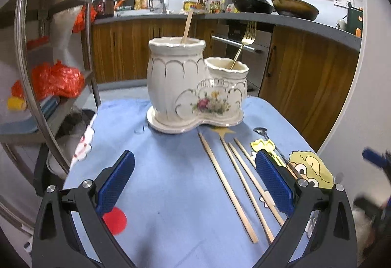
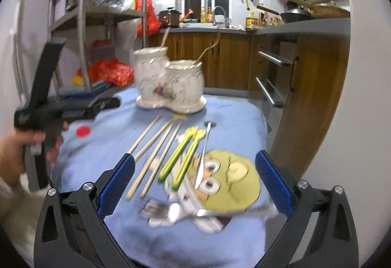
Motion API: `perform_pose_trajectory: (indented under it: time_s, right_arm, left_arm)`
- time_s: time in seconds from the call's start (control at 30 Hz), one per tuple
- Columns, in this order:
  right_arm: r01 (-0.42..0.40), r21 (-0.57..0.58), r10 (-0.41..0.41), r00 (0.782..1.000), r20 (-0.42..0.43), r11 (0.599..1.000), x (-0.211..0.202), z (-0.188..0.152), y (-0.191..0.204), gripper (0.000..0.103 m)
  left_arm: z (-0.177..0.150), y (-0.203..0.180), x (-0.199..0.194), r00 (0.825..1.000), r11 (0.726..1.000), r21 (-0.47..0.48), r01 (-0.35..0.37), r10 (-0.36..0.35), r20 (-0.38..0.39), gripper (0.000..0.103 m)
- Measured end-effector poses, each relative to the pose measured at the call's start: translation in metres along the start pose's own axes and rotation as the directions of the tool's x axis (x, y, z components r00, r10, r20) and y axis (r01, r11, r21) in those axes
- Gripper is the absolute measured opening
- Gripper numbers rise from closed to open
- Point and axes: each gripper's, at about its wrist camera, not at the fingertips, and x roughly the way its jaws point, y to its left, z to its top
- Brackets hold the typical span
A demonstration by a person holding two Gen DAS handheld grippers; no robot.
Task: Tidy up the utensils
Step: 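Withdraw both tools from the holder back toward the utensils, then grasp another wooden chopstick with the left tool while the right tool grasps the silver fork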
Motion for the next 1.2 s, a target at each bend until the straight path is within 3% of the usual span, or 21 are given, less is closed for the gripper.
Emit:
perform_pose_trajectory:
  time_s: [0.27, 0.47, 0.57, 0.63, 0.77, 0.83, 0.9, 1.03, 1.1, 1.2]
  right_arm:
    - [0.042, -0.074, -0.042, 0.999, 0.011, 0.996, 0.002, -0.024, 0.029, 0.098]
    - [0.013, -0.079, -0.016, 0.999, -0.042, 0.997, 0.018, -0.030, 0.035, 0.093]
    - [0.012, -0.101, -0.019, 0.997, -0.070, 0.995, 0.026, -0.033, 0.039, 0.076]
    - [0.010, -0.116, -0.020, 0.996, -0.090, 0.993, 0.031, -0.036, 0.042, 0.060]
    - [0.001, -0.131, -0.014, 0.995, -0.100, 0.991, 0.034, -0.038, 0.045, 0.042]
    - [-0.003, -0.137, -0.011, 0.995, -0.100, 0.991, 0.034, -0.039, 0.046, 0.027]
    - [-0.007, -0.135, -0.007, 0.995, -0.099, 0.991, 0.034, -0.039, 0.045, 0.017]
    - [-0.006, -0.129, -0.006, 0.996, -0.089, 0.992, 0.034, -0.037, 0.042, 0.014]
    - [-0.002, -0.139, -0.011, 0.996, -0.088, 0.990, 0.035, -0.037, 0.043, 0.014]
    - [0.009, -0.163, -0.023, 0.996, -0.088, 0.987, 0.034, -0.039, 0.047, 0.014]
  left_arm:
    - [-0.004, 0.002, 0.000, 1.000, 0.999, -0.044, 0.010, -0.010, -0.007, 0.097]
    - [-0.005, -0.004, 0.004, 1.000, 1.000, 0.001, -0.003, 0.003, -0.022, 0.097]
    - [-0.006, -0.004, 0.009, 0.999, 1.000, 0.002, -0.017, 0.017, -0.040, 0.097]
    - [-0.007, -0.003, 0.015, 0.997, 0.999, 0.001, -0.032, 0.032, -0.064, 0.097]
    - [-0.010, -0.006, 0.027, 0.993, 0.999, 0.010, -0.047, 0.048, -0.110, 0.097]
    - [-0.012, -0.010, 0.033, 0.990, 0.999, 0.023, -0.044, 0.047, -0.135, 0.096]
    - [-0.015, -0.015, 0.043, 0.981, 0.998, 0.045, -0.050, 0.057, -0.188, 0.082]
    - [-0.021, -0.022, 0.057, 0.961, 0.999, 0.044, -0.019, 0.031, -0.274, 0.067]
    - [-0.022, -0.026, 0.062, 0.956, 0.998, 0.057, -0.006, 0.022, -0.292, 0.055]
    - [-0.023, -0.033, 0.069, 0.950, 0.997, 0.079, -0.008, 0.032, -0.310, 0.045]
